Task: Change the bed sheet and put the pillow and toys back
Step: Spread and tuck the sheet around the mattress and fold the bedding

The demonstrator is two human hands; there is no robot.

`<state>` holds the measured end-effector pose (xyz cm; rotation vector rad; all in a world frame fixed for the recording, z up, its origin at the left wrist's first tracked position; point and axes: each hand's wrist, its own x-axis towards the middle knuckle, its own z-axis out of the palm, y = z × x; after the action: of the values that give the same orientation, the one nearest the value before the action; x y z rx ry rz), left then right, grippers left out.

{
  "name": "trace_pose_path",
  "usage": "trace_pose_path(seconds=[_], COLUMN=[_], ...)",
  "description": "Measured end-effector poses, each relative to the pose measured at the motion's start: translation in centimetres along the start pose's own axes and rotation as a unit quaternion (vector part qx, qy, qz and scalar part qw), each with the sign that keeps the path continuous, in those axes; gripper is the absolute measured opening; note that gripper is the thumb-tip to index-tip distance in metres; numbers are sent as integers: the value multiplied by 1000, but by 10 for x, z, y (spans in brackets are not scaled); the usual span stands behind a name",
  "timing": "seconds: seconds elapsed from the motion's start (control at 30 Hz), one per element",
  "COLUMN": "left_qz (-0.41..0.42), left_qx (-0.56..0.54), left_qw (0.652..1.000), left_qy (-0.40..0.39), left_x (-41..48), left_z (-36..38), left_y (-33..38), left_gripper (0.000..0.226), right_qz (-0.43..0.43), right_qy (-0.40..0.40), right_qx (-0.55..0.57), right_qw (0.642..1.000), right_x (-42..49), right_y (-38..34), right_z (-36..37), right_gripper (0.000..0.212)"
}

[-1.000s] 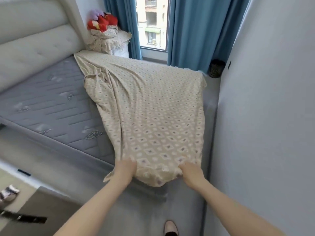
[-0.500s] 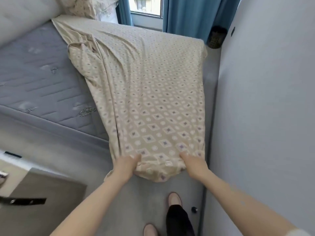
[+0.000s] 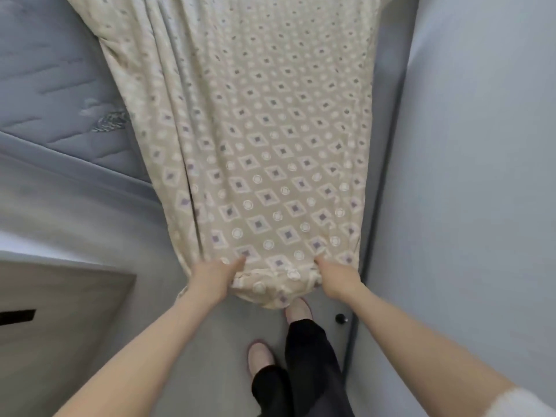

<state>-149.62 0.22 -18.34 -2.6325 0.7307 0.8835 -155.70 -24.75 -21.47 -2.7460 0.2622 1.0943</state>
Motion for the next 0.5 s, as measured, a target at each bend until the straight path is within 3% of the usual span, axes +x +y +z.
trace_pose_path(seconds=[0.3,0.5], left_qz=[-10,-29], left_qx=[-36,-50], left_qw=[998,996], left_qy=[-52,-63], left_x=[59,101], left_z=[67,106], left_y=[11,17], left_gripper=[66,76], right_qz=[32,43], right_qy=[-69,-62], right_qx=[23,20], right_qw=[997,997], right_x=[61,109], right_y=[1,0], right_z=[52,76], right_gripper=[60,70])
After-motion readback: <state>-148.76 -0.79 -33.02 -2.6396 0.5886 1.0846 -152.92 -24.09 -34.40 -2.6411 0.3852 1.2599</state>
